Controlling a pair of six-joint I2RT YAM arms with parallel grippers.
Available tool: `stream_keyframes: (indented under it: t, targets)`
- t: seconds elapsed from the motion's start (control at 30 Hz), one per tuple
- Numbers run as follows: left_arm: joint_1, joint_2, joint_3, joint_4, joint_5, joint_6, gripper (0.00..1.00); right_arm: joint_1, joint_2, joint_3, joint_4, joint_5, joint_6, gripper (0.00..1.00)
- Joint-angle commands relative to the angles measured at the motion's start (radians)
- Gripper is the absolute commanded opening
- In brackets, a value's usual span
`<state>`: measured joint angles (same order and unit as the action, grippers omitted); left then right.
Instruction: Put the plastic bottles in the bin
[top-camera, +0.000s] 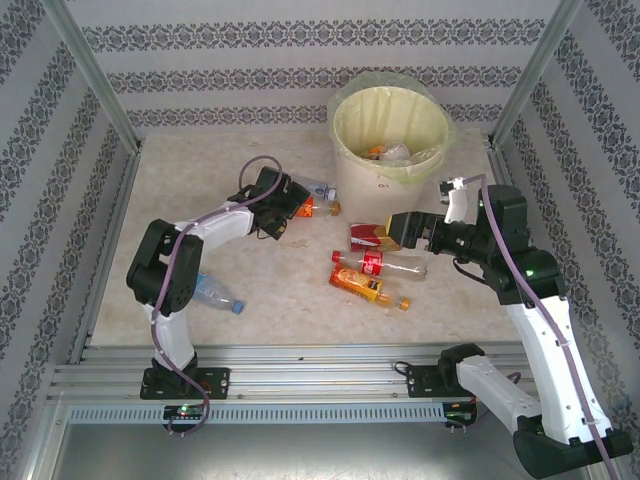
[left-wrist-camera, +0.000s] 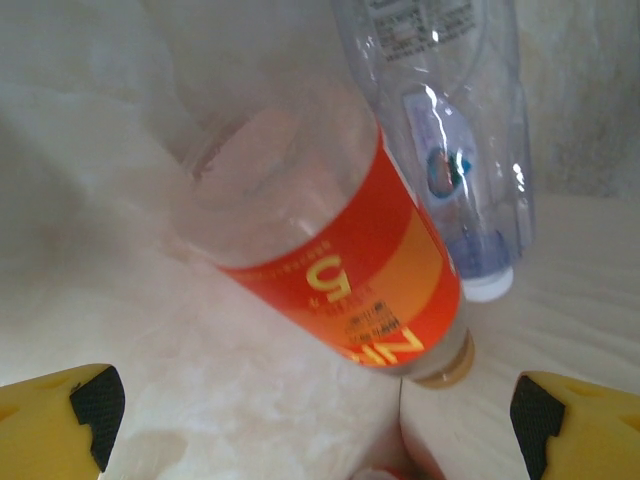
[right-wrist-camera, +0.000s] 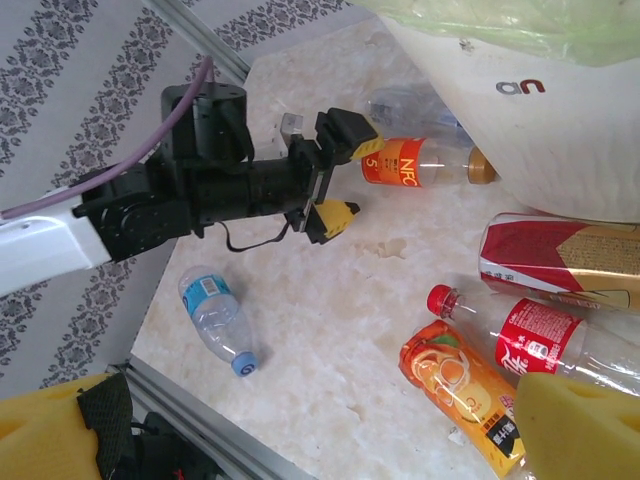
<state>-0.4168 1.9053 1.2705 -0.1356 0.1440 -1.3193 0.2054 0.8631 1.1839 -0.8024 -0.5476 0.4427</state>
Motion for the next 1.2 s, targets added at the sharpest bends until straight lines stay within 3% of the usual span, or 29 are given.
stream_keyframes:
  t: [0.0, 0.27, 0.67, 0.93, 1.17]
  targets:
    - [0.008, 0.039, 0.036, 0.106, -0.043, -0.065, 1.00, 0.008, -0.016, -0.008, -0.019, -0.001, -0.009, 0.98]
    - [0.009, 0.113, 0.056, 0.150, -0.072, -0.064, 1.00, 0.006, -0.019, -0.004, -0.052, 0.009, -0.029, 0.98]
    - [0.013, 0.182, 0.046, 0.199, -0.076, -0.093, 0.76, 0.008, -0.017, -0.006, -0.061, 0.023, -0.034, 0.98]
    - [0.027, 0.113, -0.032, 0.252, -0.086, -0.054, 0.58, 0.008, -0.013, -0.013, -0.056, 0.019, -0.027, 0.98]
    - [0.026, -0.070, -0.087, 0.292, 0.012, 0.140, 0.51, 0.007, 0.008, -0.025, -0.044, -0.022, -0.017, 0.98]
